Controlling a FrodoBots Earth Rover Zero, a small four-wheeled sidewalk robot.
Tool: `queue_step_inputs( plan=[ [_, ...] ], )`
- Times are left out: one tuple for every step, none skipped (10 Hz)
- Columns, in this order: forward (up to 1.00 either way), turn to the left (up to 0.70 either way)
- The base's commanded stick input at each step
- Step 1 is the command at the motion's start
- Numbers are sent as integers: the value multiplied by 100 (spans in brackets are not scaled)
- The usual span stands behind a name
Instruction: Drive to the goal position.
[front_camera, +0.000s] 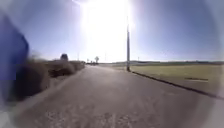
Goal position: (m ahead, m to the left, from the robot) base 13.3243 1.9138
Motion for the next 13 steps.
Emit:
queue_step_inputs(
  plan=[
    [100, 0],
    [100, 0],
    [100, 0],
    [100, 0],
    [100, 0],
    [100, 0],
    [100, 0],
    [100, 0],
    [100, 0],
    [100, 0],
    [100, 0],
    [100, 0],
    [100, 0]
  ],
)
